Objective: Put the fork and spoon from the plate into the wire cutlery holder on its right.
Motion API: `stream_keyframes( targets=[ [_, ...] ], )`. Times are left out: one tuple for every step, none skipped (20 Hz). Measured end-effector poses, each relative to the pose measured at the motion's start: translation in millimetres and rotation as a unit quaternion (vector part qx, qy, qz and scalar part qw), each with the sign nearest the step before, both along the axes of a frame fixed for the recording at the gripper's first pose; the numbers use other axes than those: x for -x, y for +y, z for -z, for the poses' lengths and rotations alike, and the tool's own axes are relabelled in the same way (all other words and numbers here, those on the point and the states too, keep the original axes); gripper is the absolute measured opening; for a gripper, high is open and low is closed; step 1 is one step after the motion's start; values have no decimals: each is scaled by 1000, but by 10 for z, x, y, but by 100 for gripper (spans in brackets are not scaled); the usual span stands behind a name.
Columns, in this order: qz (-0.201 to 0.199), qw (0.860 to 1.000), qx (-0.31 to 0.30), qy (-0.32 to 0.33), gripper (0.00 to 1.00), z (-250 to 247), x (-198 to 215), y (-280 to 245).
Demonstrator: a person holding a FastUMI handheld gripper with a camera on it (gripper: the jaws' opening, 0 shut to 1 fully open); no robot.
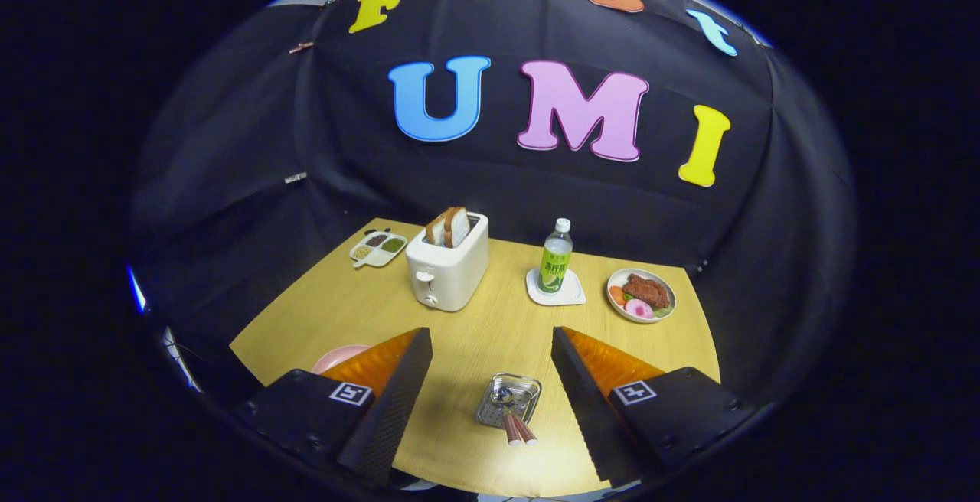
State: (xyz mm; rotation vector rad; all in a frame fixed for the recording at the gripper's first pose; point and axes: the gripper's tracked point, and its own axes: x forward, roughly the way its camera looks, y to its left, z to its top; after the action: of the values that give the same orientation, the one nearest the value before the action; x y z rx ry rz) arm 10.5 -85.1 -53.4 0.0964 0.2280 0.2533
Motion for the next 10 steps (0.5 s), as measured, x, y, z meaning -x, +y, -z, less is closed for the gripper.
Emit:
stream_keyframes(
  targets=[
    [-1,1000,-1,-11,98,-33,30,-35],
    [-2,1000,-4,-19,98,-58,53,-65],
    [-7,1000,-10,-26,98,-85,76,-73],
    [-12,999,-14,-34,98,-115,98,-68],
    [-18,999,-16,-40,98,-138,108,-89],
    [-24,998,-17,-47,97,-154,129,-98],
    [-31,998,-18,-50,98,-159,144,-102],
    [-38,998,-16,-51,98,-153,163,-109],
    [-43,998,-14,-52,98,-143,175,-137],
    [-50,997,-17,-54,98,-145,191,-144]
  ],
)
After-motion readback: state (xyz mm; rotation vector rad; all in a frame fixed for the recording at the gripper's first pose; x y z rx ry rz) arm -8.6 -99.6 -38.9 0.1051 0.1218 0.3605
